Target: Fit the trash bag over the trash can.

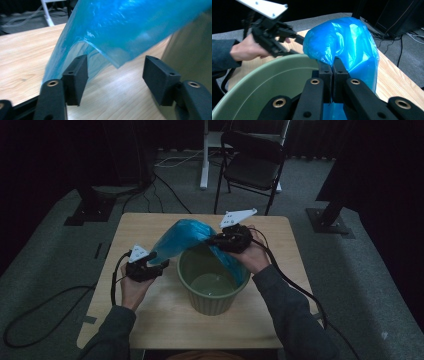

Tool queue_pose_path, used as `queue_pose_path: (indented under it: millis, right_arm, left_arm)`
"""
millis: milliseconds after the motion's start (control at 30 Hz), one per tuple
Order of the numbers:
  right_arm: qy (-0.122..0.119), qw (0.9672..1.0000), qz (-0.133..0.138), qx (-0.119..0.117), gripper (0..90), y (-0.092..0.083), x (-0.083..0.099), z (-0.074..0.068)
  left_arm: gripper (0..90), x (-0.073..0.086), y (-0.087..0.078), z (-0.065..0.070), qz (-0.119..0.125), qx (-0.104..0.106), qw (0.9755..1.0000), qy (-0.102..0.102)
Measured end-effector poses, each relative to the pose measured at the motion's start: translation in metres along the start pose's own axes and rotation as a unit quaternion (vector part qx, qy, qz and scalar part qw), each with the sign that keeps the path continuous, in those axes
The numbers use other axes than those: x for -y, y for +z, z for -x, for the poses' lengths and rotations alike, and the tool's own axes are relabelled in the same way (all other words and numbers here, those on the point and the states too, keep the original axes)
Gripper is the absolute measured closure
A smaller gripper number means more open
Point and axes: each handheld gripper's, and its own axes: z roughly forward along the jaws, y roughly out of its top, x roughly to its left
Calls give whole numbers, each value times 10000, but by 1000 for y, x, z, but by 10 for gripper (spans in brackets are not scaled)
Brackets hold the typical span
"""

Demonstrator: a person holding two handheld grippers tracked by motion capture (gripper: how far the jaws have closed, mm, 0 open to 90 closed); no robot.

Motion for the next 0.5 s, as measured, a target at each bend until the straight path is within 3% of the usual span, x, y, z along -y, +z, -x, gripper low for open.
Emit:
queue_pose_path:
  millis: [67, 300, 433, 500]
  right_arm:
    - [-18, 10000, -15, -4, 882, -2, 3, -1]
    - [5, 10000, -95, -17, 877, -9, 19, -5]
    - [-15, 9998, -193, -106, 876, -12, 30, -8]
    - [-13, 9995, -276, -179, 816, -13, 36, -10]
  left_arm:
    - [482, -4, 0, 1, 86, 64, 9999, 8]
    - [743, -20, -9, 14, 342, -46, 9988, 335]
    - [834, -29, -16, 20, 414, 5, 9977, 540]
    - [854, -33, -19, 24, 442, 11, 9966, 692]
